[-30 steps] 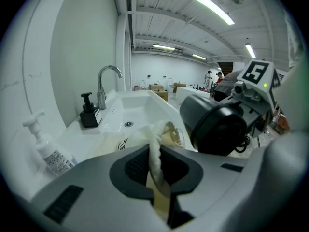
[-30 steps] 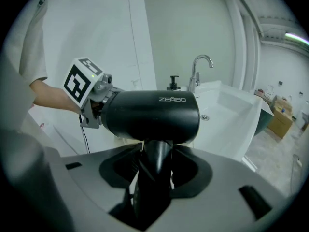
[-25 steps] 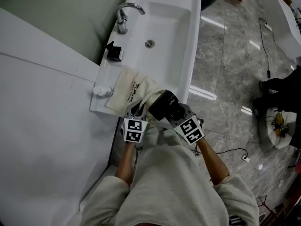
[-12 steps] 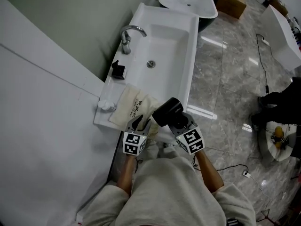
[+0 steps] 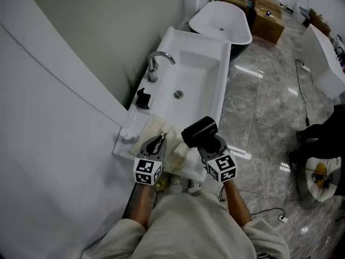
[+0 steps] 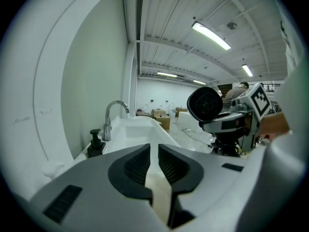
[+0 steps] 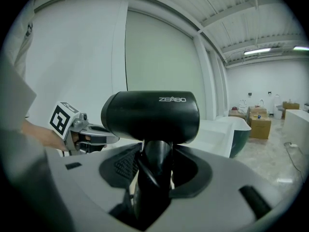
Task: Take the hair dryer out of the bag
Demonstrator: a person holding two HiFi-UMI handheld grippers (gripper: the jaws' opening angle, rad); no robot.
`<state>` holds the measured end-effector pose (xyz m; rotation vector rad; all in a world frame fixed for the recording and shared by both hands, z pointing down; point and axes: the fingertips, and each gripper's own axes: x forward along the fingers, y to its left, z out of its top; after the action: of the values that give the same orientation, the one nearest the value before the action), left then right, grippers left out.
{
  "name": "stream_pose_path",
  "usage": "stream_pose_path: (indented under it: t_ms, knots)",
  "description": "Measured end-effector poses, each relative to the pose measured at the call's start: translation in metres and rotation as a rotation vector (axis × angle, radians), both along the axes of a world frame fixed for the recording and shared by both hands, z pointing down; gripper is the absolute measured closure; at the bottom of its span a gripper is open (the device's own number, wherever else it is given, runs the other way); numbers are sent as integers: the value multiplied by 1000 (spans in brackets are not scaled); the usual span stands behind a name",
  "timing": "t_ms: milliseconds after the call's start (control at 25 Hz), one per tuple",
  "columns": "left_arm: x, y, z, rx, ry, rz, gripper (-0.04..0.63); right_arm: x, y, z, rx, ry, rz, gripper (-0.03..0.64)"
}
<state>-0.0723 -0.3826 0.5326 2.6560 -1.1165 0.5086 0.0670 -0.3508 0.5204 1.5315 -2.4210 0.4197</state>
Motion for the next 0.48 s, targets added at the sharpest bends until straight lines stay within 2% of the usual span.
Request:
stream_pose_path:
  t_ms: [240, 480]
  knots:
    - [0, -20, -31, 49, 1, -4, 575, 14, -17, -39, 85, 0, 34, 442]
    - [3, -36, -51, 92, 11, -1, 575, 23, -31, -60, 136, 1, 66, 442]
